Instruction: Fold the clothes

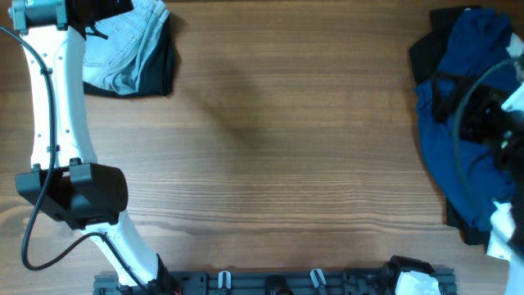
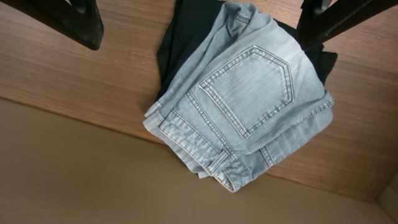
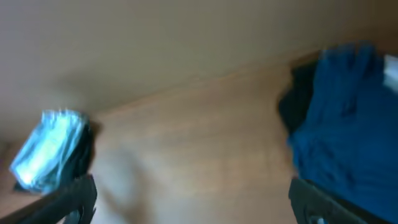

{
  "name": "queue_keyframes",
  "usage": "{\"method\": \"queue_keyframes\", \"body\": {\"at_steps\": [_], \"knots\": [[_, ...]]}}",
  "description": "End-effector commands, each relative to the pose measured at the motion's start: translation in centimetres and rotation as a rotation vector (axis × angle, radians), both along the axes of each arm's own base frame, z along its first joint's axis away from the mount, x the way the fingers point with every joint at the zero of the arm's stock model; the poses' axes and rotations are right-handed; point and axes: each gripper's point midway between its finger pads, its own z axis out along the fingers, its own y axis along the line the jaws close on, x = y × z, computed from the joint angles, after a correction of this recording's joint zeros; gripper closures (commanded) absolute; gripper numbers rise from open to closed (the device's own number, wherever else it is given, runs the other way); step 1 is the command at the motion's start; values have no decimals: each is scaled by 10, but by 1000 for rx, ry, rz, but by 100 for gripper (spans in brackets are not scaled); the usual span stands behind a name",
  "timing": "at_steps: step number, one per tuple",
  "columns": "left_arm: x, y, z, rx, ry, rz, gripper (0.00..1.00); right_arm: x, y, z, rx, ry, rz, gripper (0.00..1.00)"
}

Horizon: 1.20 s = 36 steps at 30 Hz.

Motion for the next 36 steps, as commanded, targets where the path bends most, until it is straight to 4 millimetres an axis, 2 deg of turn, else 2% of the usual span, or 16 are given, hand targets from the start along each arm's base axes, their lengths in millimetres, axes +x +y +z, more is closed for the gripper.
{"method": "queue_keyframes", "body": {"at_steps": [1, 4, 5, 7, 8, 9, 12, 15, 18, 22, 27, 36], "knots": [[1, -2, -3, -10, 5, -7, 0, -18, 9, -27, -102, -135, 54, 0], [1, -2, -3, -10, 5, -7, 0, -24, 20, -64, -124, -250, 88, 0], [1, -2, -3, -10, 4, -7, 0, -27, 27, -86, -132, -303, 113, 0], [1, -2, -3, -10, 4, -7, 0, -30, 37, -114, -136, -363, 150, 0], [1, -2, -3, -10, 4, -7, 0, -33, 46, -138, -138, -407, 180, 0], [1, -2, -3, -10, 5, -7, 0, -33, 49, -150, -138, -421, 190, 0], [1, -2, -3, -10, 4, -7, 0, -35, 57, -181, -192, -464, 234, 0], [1, -2, -3, -10, 5, -7, 0, -38, 66, -203, -372, -517, 313, 0], [1, -2, -3, -10, 5, -7, 0, -39, 69, -214, -428, -524, 338, 0], [1, -2, -3, -10, 5, -7, 0, -39, 68, -231, -382, -505, 324, 0], [1, -2, -3, -10, 5, -7, 0, -35, 52, -229, -258, -483, 194, 0], [1, -2, -3, -10, 5, -7, 0, -35, 51, -226, -253, -507, 185, 0]]}}
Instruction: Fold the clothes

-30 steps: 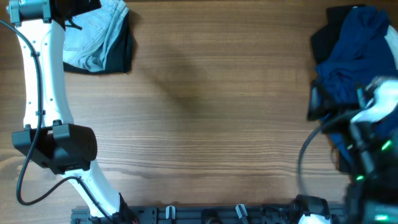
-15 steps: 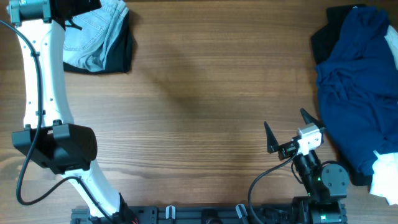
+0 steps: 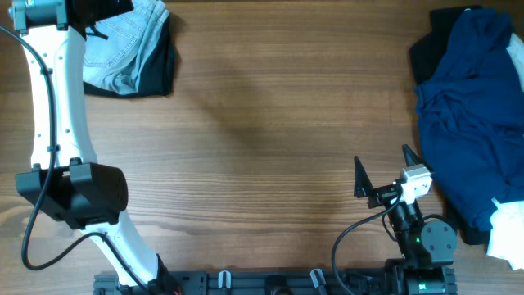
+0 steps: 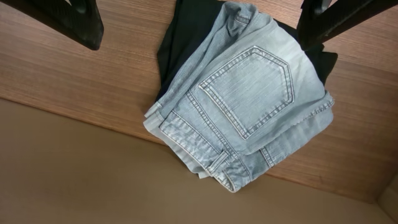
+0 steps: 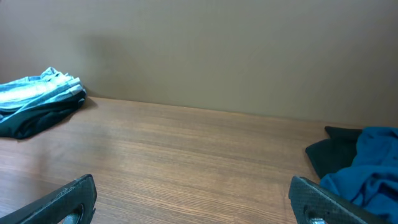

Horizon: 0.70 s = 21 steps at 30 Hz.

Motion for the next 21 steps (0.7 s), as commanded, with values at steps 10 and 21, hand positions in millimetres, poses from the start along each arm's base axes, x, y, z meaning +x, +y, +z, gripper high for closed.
{"method": "queue_keyframes", "body": {"at_steps": [10, 21], "knots": [[0, -2, -3, -10, 5, -7, 0, 1, -2, -4, 21, 6, -16, 0], [-29, -22, 53, 70, -72, 4, 0, 1, -2, -4, 20, 6, -16, 0]]}}
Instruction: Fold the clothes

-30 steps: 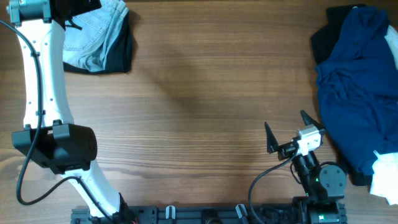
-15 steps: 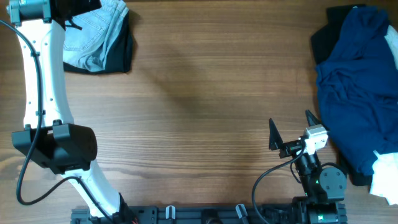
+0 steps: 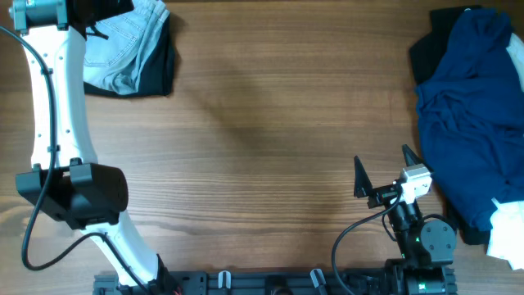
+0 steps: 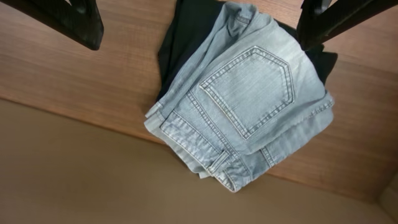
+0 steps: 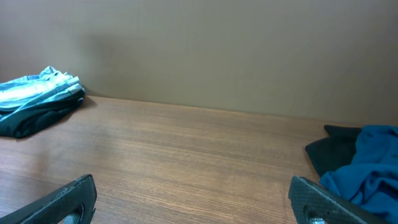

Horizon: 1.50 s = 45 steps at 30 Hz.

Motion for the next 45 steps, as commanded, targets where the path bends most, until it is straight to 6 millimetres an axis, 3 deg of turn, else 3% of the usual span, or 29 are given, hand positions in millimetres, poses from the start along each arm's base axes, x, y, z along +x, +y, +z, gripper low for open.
{"method": "queue_keyframes", "body": {"at_steps": [1, 3, 6, 10, 12, 16, 21, 26, 30, 35, 45], "knots": [[-35, -23, 61, 74, -86, 4, 0, 1, -2, -2, 20, 2, -13, 0], [-55, -32, 90, 125, -132, 16, 0, 1, -2, -2, 20, 2, -13, 0], [-85, -55, 118, 104, -185, -47, 0, 1, -2, -2, 20, 2, -13, 0], [-123, -77, 117, 21, -218, -152, 0, 1, -2, -2, 21, 2, -13, 0], [-141, -82, 103, 2, -222, -176, 0, 1, -2, -2, 21, 2, -13, 0], [-176, -82, 56, -6, -253, -186, 0, 1, -2, -2, 20, 2, -13, 0], [-227, -83, -11, -16, -414, -194, 0, 1, -2, -2, 21, 2, -13, 0], [-272, -89, -58, -19, -519, -224, 0, 1, -2, -2, 20, 2, -13, 0], [-287, -93, -80, -22, -587, -245, 0, 1, -2, -2, 21, 2, -13, 0], [-287, -94, -86, -80, -708, -218, 0, 1, -2, -2, 21, 2, -13, 0], [-293, -94, -50, -94, -983, -220, 0, 1, -2, -2, 20, 2, -13, 0]]}}
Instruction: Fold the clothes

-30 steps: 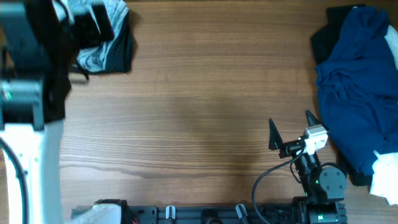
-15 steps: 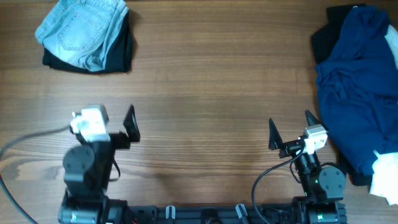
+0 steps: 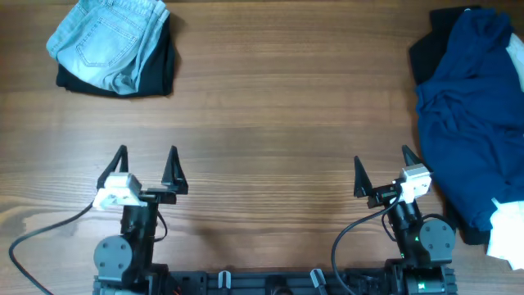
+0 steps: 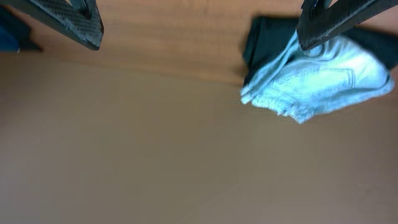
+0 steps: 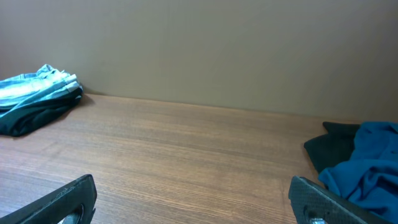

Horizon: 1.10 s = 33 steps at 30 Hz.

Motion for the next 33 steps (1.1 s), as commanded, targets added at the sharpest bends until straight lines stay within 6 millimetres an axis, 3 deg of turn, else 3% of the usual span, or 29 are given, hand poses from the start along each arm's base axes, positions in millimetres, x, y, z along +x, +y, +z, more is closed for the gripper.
{"method": "queue_keyframes", "body": {"at_steps": [1, 7, 13, 23, 33], "knots": [[-3, -3, 5, -18, -76, -20, 0, 0, -1, 2, 20, -6, -6, 0], [-5, -2, 12, -23, -125, -15, 0, 0, -1, 2, 20, -6, -6, 0], [0, 1, -4, -23, -103, -1, 0, 0, -1, 2, 20, -6, -6, 0], [7, 8, -82, -3, 217, 25, 0, 0, -1, 2, 20, -6, -6, 0], [7, 10, -83, -3, 223, 32, 0, 0, -1, 2, 20, -6, -6, 0]]}}
